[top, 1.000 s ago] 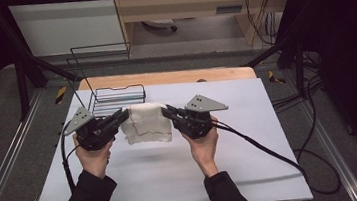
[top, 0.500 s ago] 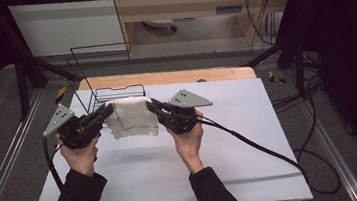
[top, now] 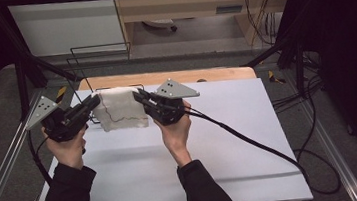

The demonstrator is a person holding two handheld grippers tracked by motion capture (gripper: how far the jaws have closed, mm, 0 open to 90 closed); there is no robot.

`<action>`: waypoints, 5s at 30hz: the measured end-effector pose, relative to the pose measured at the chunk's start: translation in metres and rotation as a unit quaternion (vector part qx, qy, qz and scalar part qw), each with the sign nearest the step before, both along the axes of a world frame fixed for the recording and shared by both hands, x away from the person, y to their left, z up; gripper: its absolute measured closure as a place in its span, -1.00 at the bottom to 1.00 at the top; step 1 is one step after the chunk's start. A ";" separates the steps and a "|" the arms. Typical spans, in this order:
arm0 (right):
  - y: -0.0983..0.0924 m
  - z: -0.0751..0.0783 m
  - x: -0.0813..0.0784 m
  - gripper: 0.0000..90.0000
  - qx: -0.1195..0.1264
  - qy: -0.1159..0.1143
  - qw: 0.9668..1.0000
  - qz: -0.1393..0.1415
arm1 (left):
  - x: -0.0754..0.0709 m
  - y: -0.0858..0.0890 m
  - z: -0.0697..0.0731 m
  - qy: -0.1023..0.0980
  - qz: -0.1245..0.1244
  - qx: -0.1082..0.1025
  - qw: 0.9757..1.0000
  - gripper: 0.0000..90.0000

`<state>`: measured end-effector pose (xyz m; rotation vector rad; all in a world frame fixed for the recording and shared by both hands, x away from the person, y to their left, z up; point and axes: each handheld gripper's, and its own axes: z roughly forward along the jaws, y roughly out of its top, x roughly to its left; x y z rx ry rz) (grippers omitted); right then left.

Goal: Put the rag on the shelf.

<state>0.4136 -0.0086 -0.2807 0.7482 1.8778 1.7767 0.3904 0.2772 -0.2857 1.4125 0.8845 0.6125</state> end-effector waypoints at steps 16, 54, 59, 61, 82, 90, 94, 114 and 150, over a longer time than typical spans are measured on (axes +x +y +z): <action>0.018 0.029 0.020 0.85 0.015 -0.024 1.000 -0.005 | 0.015 0.012 0.028 -0.030 0.021 -0.013 0.999 0.83; 0.056 0.097 0.058 0.85 0.026 -0.060 0.998 -0.008 | 0.051 0.040 0.092 -0.065 0.051 -0.017 0.996 0.83; 0.055 0.103 0.062 0.85 0.025 -0.063 0.998 -0.007 | 0.057 0.039 0.097 -0.066 0.052 -0.019 0.996 0.83; 0.055 0.104 0.063 0.85 0.023 -0.064 0.998 -0.007 | 0.059 0.039 0.099 -0.064 0.051 -0.019 0.996 0.83; 0.061 0.125 0.086 0.85 0.019 -0.062 0.998 -0.022 | 0.083 0.040 0.121 -0.064 0.061 -0.011 0.996 0.83; 0.067 0.129 0.098 0.85 0.009 -0.061 0.998 -0.026 | 0.097 0.043 0.126 -0.055 0.070 0.000 0.996 0.83; 0.068 0.128 0.105 0.85 0.012 -0.057 0.998 -0.027 | 0.105 0.043 0.128 -0.051 0.075 0.007 0.996 0.83; 0.070 0.114 0.136 0.85 -0.004 -0.036 0.999 -0.035 | 0.134 0.044 0.114 -0.027 0.071 0.011 0.997 0.83; 0.070 0.067 0.112 0.84 -0.038 0.000 0.999 -0.016 | 0.106 0.053 0.061 0.006 0.040 0.027 0.999 0.82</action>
